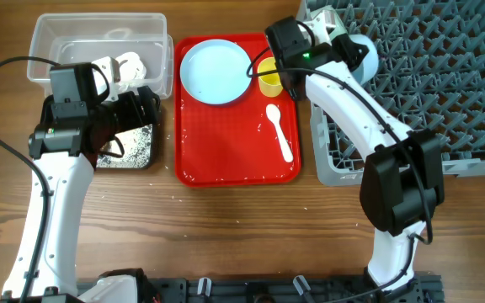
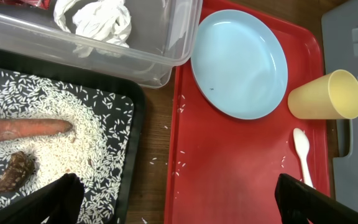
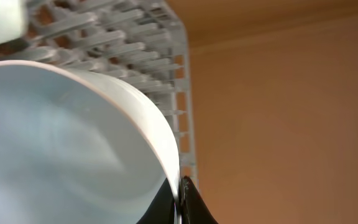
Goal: Sort waste into correct bins and load items into the dishwasher rack
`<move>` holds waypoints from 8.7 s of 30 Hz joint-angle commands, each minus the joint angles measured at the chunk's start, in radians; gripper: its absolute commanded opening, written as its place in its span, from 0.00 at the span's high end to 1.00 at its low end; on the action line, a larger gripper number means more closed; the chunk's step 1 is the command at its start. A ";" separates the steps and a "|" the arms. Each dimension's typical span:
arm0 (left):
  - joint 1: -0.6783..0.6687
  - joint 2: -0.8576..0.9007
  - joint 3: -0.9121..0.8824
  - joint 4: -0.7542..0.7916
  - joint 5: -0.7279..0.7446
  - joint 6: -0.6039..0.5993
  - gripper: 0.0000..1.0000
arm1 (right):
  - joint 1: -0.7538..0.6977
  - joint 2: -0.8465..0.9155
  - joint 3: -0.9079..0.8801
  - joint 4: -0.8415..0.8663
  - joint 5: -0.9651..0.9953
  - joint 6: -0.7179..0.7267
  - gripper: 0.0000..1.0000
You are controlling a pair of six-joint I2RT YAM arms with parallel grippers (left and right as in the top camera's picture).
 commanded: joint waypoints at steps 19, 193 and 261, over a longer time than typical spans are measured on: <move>0.006 -0.016 0.016 0.003 0.008 0.019 0.00 | 0.000 0.100 -0.009 0.011 0.035 -0.105 0.96; 0.006 -0.016 0.016 0.003 0.008 0.019 0.00 | -0.356 -0.006 0.055 0.414 -0.568 -0.317 0.96; -0.488 0.972 0.853 -0.057 -0.060 -0.041 0.96 | -0.348 -0.519 0.066 -0.167 -1.563 0.272 0.00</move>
